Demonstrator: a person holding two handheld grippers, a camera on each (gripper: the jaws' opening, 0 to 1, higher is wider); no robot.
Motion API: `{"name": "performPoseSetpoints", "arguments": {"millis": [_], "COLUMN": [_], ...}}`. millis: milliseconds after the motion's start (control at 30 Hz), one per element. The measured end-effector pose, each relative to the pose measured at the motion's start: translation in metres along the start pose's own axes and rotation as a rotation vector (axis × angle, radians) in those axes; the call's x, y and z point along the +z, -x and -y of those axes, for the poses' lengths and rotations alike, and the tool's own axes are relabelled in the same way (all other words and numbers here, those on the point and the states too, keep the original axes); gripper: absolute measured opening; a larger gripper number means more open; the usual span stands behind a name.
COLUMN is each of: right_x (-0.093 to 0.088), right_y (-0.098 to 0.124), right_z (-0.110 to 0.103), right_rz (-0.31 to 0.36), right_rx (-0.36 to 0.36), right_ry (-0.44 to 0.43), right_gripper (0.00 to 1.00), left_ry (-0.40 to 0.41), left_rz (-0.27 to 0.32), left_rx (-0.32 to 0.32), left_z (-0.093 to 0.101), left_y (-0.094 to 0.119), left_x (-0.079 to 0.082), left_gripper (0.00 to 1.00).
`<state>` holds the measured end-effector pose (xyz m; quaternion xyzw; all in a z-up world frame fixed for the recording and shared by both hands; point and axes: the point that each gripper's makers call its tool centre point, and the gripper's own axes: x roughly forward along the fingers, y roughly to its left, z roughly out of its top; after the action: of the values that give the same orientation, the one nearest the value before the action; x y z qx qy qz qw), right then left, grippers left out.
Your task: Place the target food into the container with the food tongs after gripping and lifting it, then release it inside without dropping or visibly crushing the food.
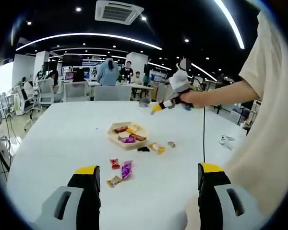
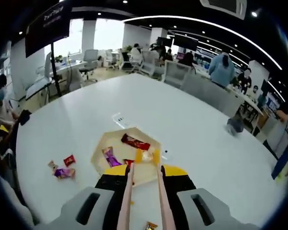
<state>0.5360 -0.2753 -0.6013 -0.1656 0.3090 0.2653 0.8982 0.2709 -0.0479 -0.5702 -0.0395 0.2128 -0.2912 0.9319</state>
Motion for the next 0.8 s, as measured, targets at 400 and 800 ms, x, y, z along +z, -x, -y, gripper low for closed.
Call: {"name": "performPoseSetpoints", "arguments": {"millis": [400,800], "right_x": [-0.059,-0.119], "right_y": [0.013,0.017], "right_z": [0.005,0.002], "right_rz": [-0.069,-0.164], "right_rx": [-0.029,-0.05], "right_ry": [-0.1,-0.182], "right_gripper": [0.26,0.26], "left_ry": [-0.006,-0.014], "left_rz": [-0.014,-0.031], "left_rx": [-0.009,-0.027], "left_z": [0.003,0.012], "left_y": [-0.002,-0.005], "left_x": [-0.001,-0.003], "left_gripper": [0.83,0.83]}}
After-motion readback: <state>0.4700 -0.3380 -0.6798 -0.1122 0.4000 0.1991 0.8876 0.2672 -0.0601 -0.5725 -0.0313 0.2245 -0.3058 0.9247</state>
